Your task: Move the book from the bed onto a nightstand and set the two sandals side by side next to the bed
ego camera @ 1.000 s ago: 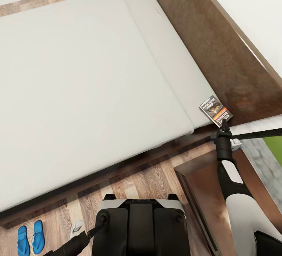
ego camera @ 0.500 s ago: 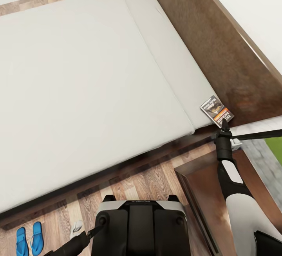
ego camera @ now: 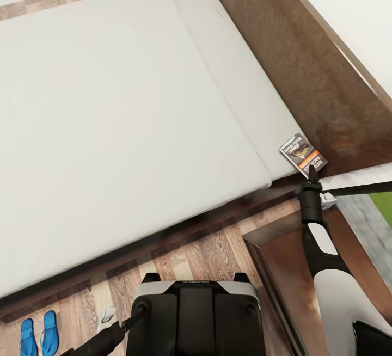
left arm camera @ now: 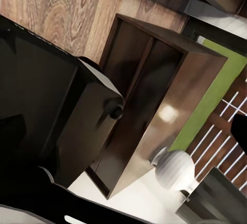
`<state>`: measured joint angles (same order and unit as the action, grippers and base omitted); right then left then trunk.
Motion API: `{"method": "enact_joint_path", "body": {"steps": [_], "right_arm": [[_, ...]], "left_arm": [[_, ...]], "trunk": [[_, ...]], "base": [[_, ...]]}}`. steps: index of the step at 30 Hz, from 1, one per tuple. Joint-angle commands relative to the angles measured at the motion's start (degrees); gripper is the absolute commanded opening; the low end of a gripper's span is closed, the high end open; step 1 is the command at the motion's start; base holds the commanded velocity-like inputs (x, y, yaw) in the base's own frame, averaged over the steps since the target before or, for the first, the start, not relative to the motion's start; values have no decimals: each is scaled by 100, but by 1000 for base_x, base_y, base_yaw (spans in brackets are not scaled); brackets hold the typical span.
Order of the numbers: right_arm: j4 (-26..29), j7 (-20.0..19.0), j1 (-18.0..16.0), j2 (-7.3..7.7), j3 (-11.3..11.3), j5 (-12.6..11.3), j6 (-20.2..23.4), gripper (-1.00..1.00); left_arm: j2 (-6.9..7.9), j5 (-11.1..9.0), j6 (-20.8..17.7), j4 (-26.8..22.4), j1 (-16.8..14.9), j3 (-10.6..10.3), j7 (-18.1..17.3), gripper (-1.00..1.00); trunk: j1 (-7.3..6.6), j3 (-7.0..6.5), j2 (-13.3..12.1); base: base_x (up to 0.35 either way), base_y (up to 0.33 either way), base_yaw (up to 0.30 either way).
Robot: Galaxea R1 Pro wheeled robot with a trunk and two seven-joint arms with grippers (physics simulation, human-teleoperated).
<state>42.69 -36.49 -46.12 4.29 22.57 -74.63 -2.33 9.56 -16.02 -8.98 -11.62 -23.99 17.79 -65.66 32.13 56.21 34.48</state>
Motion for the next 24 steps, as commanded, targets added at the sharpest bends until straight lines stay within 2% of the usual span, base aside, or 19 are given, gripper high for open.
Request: {"method": "enact_joint_path", "body": {"steps": [1, 5, 11, 24], "right_arm": [[-7, -25, -2, 2, -8, -43, -7, 100], [-7, -25, -3, 7, 10, -43, -31, 100], [-7, -23, -2, 10, 22, -51, -321, 100], [-7, -24, 6, 15, 78, -60, -364, 100]], "left_arm": [[2, -49, -60, 2, 0, -21, -17, 100], [5, -50, -60, 2, 0, -17, -16, 100], [9, -51, -60, 2, -1, -20, -17, 100], [4, -51, -63, 2, 0, -21, -25, 100]], "trunk": [[24, 22, 47], [24, 22, 47], [24, 22, 47], [24, 22, 47]], "base": [[0, 0, 0], [0, 0, 0], [0, 0, 0], [0, 0, 0]]}}
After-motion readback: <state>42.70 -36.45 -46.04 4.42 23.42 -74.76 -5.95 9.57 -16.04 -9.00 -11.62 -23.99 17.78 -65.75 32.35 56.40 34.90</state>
